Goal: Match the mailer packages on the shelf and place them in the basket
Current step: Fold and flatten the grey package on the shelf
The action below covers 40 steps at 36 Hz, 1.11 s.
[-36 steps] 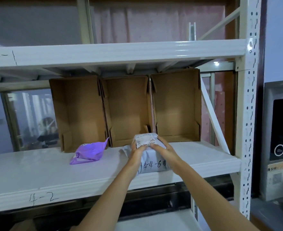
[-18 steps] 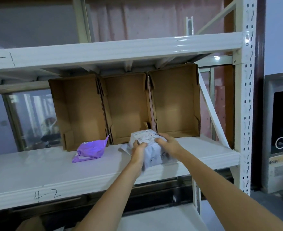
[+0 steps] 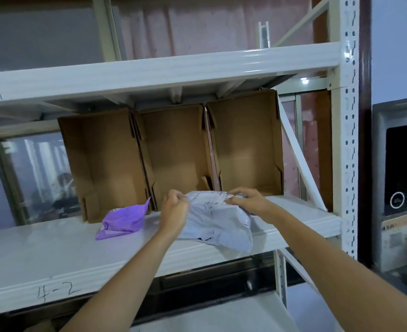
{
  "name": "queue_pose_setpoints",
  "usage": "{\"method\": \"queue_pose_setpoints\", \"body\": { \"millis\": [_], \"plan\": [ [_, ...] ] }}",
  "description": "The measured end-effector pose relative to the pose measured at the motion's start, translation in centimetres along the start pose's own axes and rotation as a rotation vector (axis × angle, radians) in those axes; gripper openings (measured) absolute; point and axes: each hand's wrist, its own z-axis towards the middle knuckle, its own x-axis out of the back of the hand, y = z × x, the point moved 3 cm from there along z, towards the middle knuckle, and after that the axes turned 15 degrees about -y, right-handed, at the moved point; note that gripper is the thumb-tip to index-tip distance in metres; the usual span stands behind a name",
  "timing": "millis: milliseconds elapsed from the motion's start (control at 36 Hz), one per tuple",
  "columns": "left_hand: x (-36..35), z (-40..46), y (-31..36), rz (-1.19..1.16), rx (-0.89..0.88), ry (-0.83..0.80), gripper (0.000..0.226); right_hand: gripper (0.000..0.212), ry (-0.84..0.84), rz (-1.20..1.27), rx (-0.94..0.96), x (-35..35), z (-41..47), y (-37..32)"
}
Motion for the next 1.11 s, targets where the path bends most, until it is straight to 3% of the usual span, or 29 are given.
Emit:
{"method": "queue_pose_setpoints", "body": {
  "millis": [83, 139, 194, 278, 361, 472, 583, 750, 833, 917, 972, 1028, 1111],
  "plan": [
    [1.5, 1.0, -0.8, 0.029, 0.061, 0.089, 0.026, 0.025, -0.131, 0.086, -0.002, -0.2, -0.1, -0.1],
    [2.0, 1.8, -1.8, -0.013, 0.117, 0.105, 0.044, 0.04, -0.136, 0.15, -0.001, -0.3, 0.3, -0.3],
    [1.4, 2.1, -2.7, -0.262, 0.169, -0.03, 0.044, 0.054, -0.071, 0.234, 0.005, -1.0, 1.1, 0.0],
    [0.1, 2.3, -3.9, -0.653, 0.245, -0.199, 0.035, 0.058, 0.078, 0.336, 0.019, -2.5, 2.5, 0.5],
    [-0.3, 3.0, -4.2, -0.747, 0.229, -0.209, 0.04, 0.057, 0.138, 0.459, 0.031, -2.7, 3.3, 0.7],
    [-0.4, 2.8, -5.0, -0.799, 0.287, -0.2, 0.016, 0.053, 0.142, 0.57, 0.002, -2.5, 3.8, 1.0],
    [-0.5, 2.9, -5.2, -0.798, 0.31, -0.208, 0.019, 0.015, 0.14, 0.693, -0.102, -2.8, 3.8, 2.0],
    [-0.8, 2.3, -4.8, -0.794, 0.334, -0.138, 0.018, 0.021, 0.137, 0.657, -0.119, -2.6, 3.2, 1.7],
    [-1.0, 1.6, -4.1, -0.77, 0.348, -0.071, 0.018, 0.034, 0.219, 0.299, -0.17, -1.1, 2.7, 1.4],
    [-0.5, 1.2, -4.2, -0.62, 0.298, 0.091, 0.016, 0.037, 0.494, -0.31, -0.23, 0.5, 0.3, 0.7],
    [-0.4, 0.4, -4.3, -0.383, 0.276, 0.163, 0.034, 0.039, 0.582, -0.321, -0.174, 0.5, -0.8, 0.6],
    [-0.5, -1.1, -4.1, -0.177, 0.237, 0.218, 0.039, 0.043, 0.493, -0.227, -0.116, -0.5, -0.3, 0.6],
    [-0.4, -3.1, -3.4, -0.108, 0.108, 0.298, 0.045, 0.049, 0.294, -0.133, -0.092, -3.1, 0.4, 0.2]
  ]
}}
